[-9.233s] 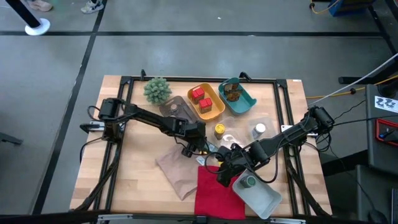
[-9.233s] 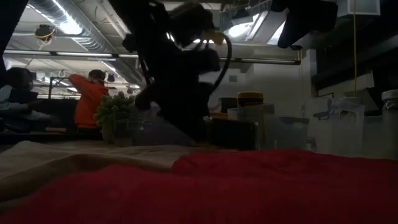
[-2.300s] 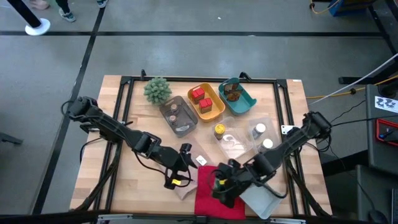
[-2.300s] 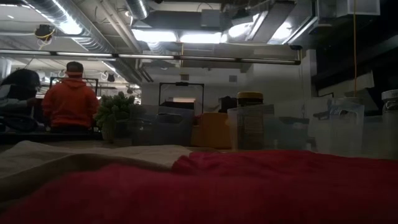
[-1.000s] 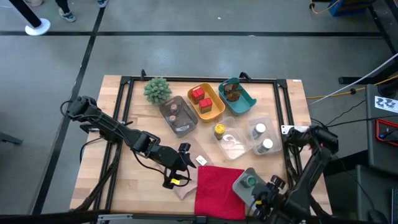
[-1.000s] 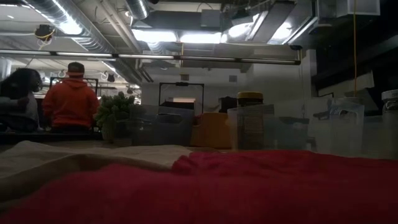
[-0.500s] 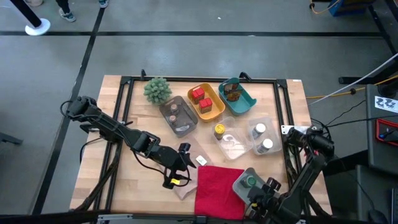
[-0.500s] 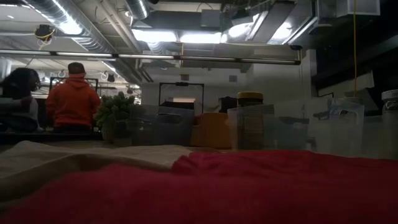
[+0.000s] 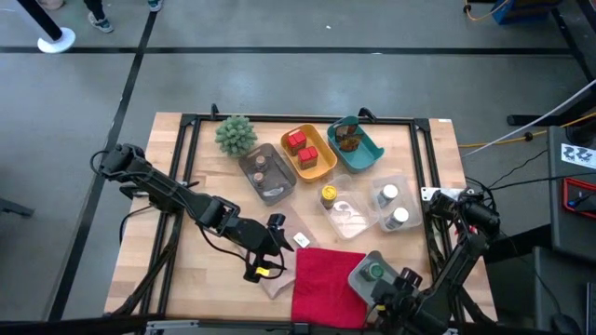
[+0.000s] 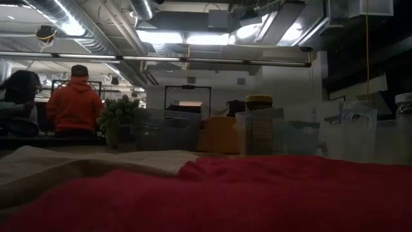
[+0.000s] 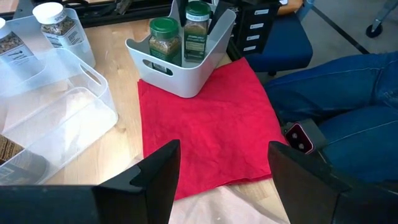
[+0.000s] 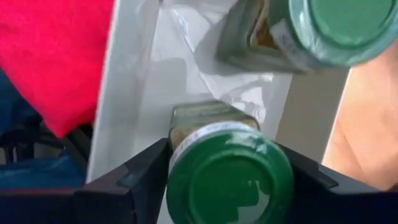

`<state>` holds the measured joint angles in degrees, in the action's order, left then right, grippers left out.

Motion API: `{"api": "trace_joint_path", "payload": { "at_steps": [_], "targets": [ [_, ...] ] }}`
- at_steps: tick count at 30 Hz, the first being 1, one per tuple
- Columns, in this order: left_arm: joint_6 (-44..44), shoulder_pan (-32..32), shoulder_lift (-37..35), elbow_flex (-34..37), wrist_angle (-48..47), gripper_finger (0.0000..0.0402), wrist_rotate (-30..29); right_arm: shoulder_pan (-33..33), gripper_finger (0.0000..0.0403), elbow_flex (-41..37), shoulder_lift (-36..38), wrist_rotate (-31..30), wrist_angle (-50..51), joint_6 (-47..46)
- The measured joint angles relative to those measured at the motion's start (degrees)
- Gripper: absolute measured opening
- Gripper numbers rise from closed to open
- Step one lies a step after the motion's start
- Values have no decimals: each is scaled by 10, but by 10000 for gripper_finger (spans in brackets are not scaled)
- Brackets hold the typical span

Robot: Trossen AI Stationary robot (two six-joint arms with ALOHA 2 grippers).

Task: Sort spices by type
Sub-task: Put the green seasoning bottle into the gray bin, then return to Home Position

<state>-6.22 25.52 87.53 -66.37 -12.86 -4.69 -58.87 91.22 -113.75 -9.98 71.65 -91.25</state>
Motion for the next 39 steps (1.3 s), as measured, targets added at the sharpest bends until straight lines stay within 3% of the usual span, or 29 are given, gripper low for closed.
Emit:
{"api": "trace_joint_path", "payload": {
  "at_steps": [7,12,22,26,31,39],
  "targets": [
    [2,0,-2,0,-1,225,0,0,242,0,1,66,0,0],
    [2,0,-33,0,0,225,0,0,242,0,16,80,2,0],
    [-8,0,-124,0,-52,225,-6,0,243,0,81,76,4,3],
    [-12,1,-171,0,-98,225,-45,0,243,0,118,54,4,21],
    [-8,1,-239,0,-151,225,-106,13,243,0,173,0,5,67],
    [2,1,-359,13,-208,225,-127,96,243,0,271,-16,5,221]
  ]
}}
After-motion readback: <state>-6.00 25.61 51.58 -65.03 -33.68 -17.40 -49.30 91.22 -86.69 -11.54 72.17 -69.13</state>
